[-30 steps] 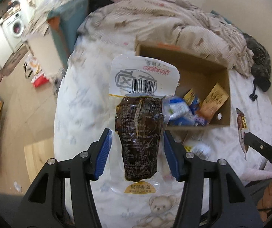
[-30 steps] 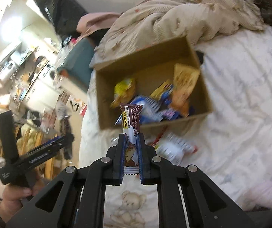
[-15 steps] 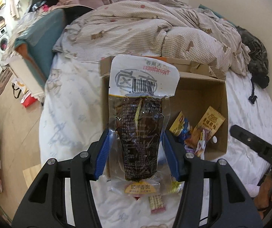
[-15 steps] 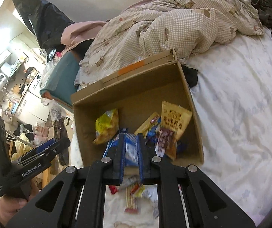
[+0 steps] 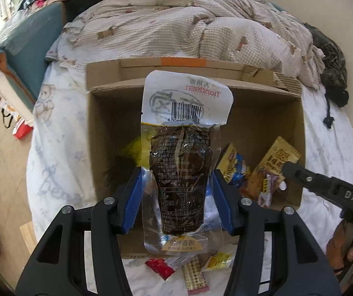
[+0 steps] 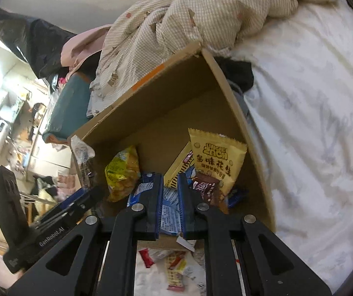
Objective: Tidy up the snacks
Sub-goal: 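Carry both snacks over the box and open both grippers to drop them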
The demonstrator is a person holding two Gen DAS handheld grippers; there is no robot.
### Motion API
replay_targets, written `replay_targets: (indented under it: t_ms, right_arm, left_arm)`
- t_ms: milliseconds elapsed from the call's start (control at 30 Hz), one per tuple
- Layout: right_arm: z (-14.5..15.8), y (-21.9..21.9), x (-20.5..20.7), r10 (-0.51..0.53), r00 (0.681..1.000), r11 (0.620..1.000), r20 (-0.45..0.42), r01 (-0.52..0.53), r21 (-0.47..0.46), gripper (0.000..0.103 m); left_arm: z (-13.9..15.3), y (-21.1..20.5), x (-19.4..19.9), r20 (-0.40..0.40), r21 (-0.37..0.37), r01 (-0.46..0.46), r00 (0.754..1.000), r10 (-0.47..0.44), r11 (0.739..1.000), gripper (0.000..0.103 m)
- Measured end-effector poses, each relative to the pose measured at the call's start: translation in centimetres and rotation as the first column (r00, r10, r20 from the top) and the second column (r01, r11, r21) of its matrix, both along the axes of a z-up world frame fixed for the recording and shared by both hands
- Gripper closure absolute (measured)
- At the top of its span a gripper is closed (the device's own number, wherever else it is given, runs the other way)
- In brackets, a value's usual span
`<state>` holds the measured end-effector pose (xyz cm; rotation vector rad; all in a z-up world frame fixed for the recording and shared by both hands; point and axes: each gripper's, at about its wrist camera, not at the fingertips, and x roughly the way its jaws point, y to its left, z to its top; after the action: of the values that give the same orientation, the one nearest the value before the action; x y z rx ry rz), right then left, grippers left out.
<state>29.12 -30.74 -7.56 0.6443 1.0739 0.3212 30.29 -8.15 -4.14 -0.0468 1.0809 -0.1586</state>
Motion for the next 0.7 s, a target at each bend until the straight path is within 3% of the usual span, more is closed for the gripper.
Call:
replay_targets:
  t_ms: [133, 267, 300, 333, 367, 400, 467, 533, 600, 700]
  right_arm:
    - [-0.1, 0.0, 0.2, -0.003, 1.000, 0.999, -0.001, 0.003, 0.035, 0.091]
    - [0.7, 0.0, -0.3, -0.025, 1.000, 0.996, -0.003, 0.025, -0.088, 0.085]
    - [0.8, 0.0, -0.6, -0.034, 0.999, 0.992, -0.019, 0.032, -0.119, 0.077]
    - [0.7, 0.0, -0.8, -0.037, 0.999, 0.991, -0.028, 0.033, -0.128, 0.049]
    - [0.5, 0.0, -1.0, -0.039, 0.999, 0.991, -0.038, 0.034, -0.133, 0.038]
    - [0.1, 0.3, -1.3, -0.031, 0.997, 0.989, -0.064, 0.021, -0.144, 0.037]
    - [-0.7, 0.8, -1.3, -0.007, 0.994, 0.989, -0.107, -0.009, -0.146, 0.041]
    - [-1.6, 1.3, -1.3, -0.001, 0.988, 0.989, -0.154, -0.021, -0.144, 0.053]
    - [-2.7, 1.9, -1.2, 0.025, 0.979, 0.991, -0.200, -0.050, -0.124, 0.056]
    - [-3.8, 3.3, -0.3, 0.074, 0.974, 0.984, -0.212, -0.106, -0.144, 0.072]
  left_arm:
    - [0.0, -0.5, 0.4, 0.007, 0.008, 0.009, 1.000, -0.009, 1.000, 0.052]
    - [0.0, -0.2, 0.3, 0.008, 0.011, -0.006, 1.000, 0.006, 1.000, 0.052]
    - [0.0, -0.1, 0.3, 0.007, 0.010, -0.008, 1.000, 0.008, 1.000, 0.053]
    - [0.0, -0.1, 0.2, 0.006, 0.010, -0.009, 1.000, 0.009, 1.000, 0.053]
    - [0.0, -0.1, 0.3, 0.004, 0.011, -0.009, 1.000, 0.009, 1.000, 0.053]
    - [-0.1, -0.1, 0.3, 0.001, 0.013, -0.009, 1.000, 0.009, 1.000, 0.052]
    - [-0.2, -0.1, 0.4, -0.004, 0.010, -0.009, 1.000, 0.009, 1.000, 0.053]
    - [-0.2, -0.2, 0.4, -0.003, 0.011, -0.011, 1.000, 0.011, 1.000, 0.052]
    - [-0.3, -0.2, 0.4, -0.004, 0.015, -0.010, 1.000, 0.010, 1.000, 0.052]
    - [-0.6, -0.3, 0.6, -0.009, 0.025, -0.012, 1.000, 0.012, 1.000, 0.052]
